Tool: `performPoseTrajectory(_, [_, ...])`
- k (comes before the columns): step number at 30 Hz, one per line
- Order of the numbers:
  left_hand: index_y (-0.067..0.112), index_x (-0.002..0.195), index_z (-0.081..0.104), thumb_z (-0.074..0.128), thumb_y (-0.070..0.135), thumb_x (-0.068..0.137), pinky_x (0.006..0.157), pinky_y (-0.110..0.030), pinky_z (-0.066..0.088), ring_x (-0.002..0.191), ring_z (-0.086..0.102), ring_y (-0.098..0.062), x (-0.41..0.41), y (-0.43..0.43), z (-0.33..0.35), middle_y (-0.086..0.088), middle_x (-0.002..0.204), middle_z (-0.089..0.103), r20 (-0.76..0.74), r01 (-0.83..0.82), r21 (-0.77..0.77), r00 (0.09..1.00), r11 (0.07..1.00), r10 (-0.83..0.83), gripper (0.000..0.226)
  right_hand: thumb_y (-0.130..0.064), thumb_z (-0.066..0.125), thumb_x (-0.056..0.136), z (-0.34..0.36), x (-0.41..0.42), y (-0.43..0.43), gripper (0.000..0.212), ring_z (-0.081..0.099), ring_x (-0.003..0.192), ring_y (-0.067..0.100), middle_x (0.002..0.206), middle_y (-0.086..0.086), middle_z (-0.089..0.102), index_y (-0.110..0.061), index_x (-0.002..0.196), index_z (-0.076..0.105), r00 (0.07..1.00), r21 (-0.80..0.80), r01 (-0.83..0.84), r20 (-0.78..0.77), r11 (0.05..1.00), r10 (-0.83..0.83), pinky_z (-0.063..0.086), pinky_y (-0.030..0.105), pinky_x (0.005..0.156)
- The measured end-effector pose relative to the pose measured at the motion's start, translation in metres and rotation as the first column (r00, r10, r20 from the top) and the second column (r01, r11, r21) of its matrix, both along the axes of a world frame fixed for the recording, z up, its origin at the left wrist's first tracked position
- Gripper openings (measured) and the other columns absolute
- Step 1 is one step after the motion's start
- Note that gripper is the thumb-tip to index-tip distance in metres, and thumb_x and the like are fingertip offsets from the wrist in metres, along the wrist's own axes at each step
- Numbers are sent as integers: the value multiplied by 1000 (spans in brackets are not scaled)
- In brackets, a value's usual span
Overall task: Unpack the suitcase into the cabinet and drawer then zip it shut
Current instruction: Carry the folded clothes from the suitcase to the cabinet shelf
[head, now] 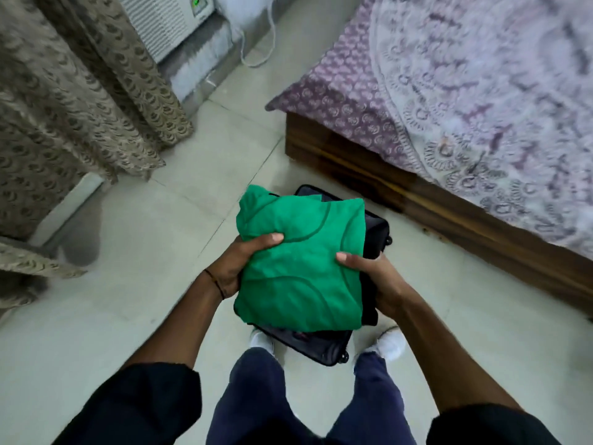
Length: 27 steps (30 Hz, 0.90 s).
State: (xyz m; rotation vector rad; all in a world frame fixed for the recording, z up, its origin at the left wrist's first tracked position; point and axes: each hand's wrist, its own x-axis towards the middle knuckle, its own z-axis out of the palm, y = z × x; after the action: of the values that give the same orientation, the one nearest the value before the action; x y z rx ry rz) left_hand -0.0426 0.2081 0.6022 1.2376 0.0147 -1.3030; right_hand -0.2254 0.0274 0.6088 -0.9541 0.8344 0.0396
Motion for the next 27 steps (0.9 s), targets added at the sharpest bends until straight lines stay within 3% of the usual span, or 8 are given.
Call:
performPoseTrajectory(7, [12,129,61,72,21,79,83,-35,58,112,66,-28,-30,1,84,-9,124,68,52,226,-89,974,970,-222,51,-4,78,67,92,-68,51,53,70,107,33,116,15,73,-3,119,67,953,-159,303,53,940,-298,60,37,81])
performPoseTrajectory(11, [13,130,60,80,27,65,80,-34,58,111,66,-27,-73,-9,125,-8,124,68,95,335,-161,942,929,-323,69,-1,76,69,130,-129,77,50,70,108,34,118,17,72,-2,119,67,882,-186,469,146,863,-448,60,38,82])
performPoseTrajectory(13, [13,126,62,79,24,66,77,-34,59,107,68,-27,-107,-10,143,-8,120,69,90,399,-204,917,894,-389,64,-1,75,70,146,-170,95,51,69,109,35,118,18,71,-1,120,66,833,-199,551,197,811,-517,59,39,83])
performPoseTrajectory(15, [13,128,61,79,24,70,83,-39,58,110,67,-29,-136,-8,153,-10,123,68,87,478,-223,878,849,-471,62,0,73,71,153,-204,114,55,68,111,37,122,20,69,0,125,62,786,-199,614,235,764,-571,58,43,88])
performPoseTrajectory(17, [12,129,61,77,22,77,90,-41,56,111,66,-29,-184,-3,165,-11,125,67,95,559,-235,827,795,-554,55,0,73,72,162,-257,142,58,66,113,40,124,21,68,0,128,60,720,-204,691,271,693,-638,56,48,92])
performPoseTrajectory(20, [11,123,64,64,15,85,78,-34,59,101,70,-26,-270,12,180,-11,119,70,147,635,-274,770,723,-621,39,0,73,71,172,-340,195,58,66,113,40,124,21,68,-1,128,60,608,-203,793,320,574,-727,57,49,91])
performPoseTrajectory(22, [11,121,65,67,14,82,74,-32,59,98,71,-24,-336,27,186,-11,118,70,183,687,-294,723,664,-667,39,-1,74,71,180,-403,236,59,66,112,39,124,19,68,-2,128,60,539,-228,842,335,488,-773,57,48,90])
performPoseTrajectory(27, [15,120,66,72,16,83,83,-37,58,106,68,-27,-495,64,199,-7,118,70,226,833,-346,521,432,-823,37,-2,76,69,203,-545,339,54,67,109,41,119,20,70,-2,122,64,321,-298,929,355,220,-878,55,52,93])
